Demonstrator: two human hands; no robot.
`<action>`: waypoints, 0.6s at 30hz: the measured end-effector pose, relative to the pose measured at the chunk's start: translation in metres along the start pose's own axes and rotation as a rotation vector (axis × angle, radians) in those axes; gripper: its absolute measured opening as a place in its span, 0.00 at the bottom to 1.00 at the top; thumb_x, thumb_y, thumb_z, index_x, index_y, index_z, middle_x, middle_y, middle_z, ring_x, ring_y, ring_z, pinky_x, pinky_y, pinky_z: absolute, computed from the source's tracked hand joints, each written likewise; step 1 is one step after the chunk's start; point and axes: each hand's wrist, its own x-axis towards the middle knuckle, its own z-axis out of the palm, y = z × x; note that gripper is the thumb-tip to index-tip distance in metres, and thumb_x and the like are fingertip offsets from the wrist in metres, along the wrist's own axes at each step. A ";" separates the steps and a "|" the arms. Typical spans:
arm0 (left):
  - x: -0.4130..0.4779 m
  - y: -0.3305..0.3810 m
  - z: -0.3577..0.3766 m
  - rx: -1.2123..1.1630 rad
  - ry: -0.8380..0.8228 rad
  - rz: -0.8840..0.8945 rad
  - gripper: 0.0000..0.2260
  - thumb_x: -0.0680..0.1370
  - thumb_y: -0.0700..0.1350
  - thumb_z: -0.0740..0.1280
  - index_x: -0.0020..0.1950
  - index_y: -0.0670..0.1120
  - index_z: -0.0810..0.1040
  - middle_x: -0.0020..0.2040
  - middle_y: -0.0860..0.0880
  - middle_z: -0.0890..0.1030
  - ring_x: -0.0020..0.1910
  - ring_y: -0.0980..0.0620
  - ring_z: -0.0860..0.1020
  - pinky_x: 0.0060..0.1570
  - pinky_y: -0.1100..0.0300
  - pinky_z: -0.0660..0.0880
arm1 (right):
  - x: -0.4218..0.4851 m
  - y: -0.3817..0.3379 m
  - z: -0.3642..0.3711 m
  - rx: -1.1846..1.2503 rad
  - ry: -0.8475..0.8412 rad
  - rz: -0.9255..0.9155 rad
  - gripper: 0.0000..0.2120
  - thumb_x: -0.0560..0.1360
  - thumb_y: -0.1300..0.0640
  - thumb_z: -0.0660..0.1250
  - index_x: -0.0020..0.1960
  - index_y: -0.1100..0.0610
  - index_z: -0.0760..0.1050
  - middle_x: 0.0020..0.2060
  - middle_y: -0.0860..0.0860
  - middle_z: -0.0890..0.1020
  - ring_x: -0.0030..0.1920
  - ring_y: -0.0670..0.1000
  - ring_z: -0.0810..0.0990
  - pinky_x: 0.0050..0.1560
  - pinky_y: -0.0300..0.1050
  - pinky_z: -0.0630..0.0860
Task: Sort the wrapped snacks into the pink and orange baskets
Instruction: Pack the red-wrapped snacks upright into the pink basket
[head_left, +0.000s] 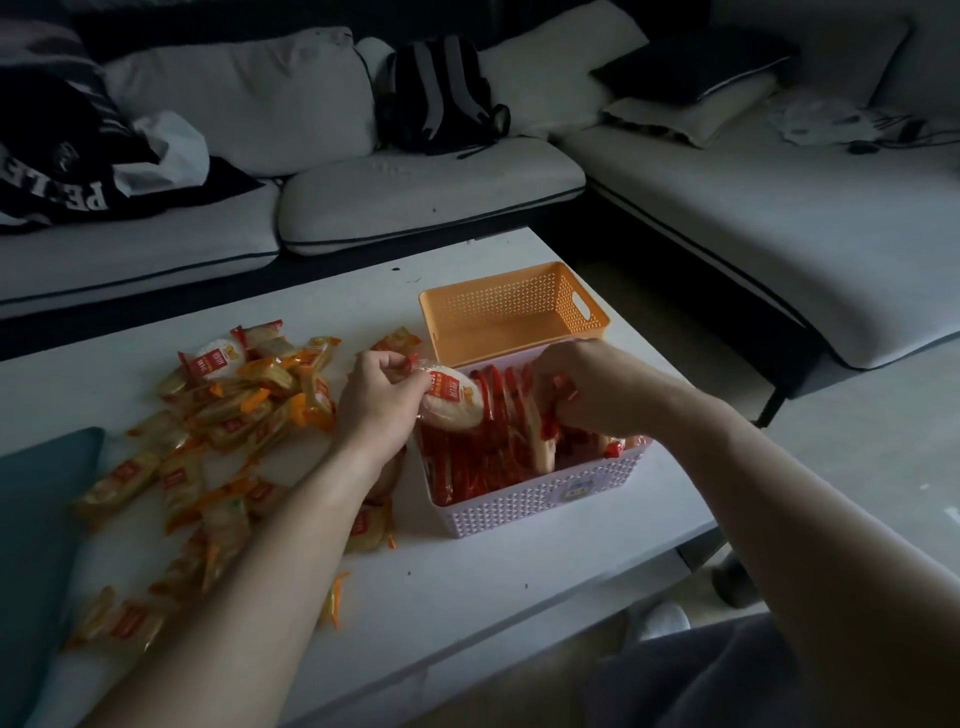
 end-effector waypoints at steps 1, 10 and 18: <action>-0.001 0.000 0.000 -0.004 -0.005 0.002 0.13 0.78 0.50 0.71 0.61 0.49 0.75 0.53 0.49 0.82 0.48 0.54 0.81 0.43 0.57 0.81 | 0.001 -0.001 0.001 -0.003 -0.016 -0.010 0.11 0.76 0.64 0.68 0.56 0.52 0.81 0.50 0.47 0.81 0.50 0.49 0.82 0.43 0.43 0.84; -0.006 0.012 0.005 -0.073 0.011 0.017 0.15 0.78 0.49 0.71 0.63 0.50 0.75 0.57 0.48 0.82 0.50 0.49 0.83 0.34 0.61 0.75 | 0.007 -0.005 0.034 -0.166 -0.062 -0.046 0.06 0.80 0.60 0.67 0.55 0.56 0.81 0.47 0.49 0.84 0.43 0.47 0.84 0.37 0.33 0.80; -0.019 0.036 0.017 -0.161 -0.024 0.070 0.14 0.79 0.48 0.71 0.63 0.48 0.76 0.54 0.51 0.83 0.49 0.55 0.82 0.40 0.63 0.76 | 0.005 -0.006 -0.015 0.200 0.197 0.180 0.10 0.82 0.61 0.62 0.56 0.56 0.82 0.49 0.49 0.83 0.44 0.50 0.84 0.38 0.39 0.82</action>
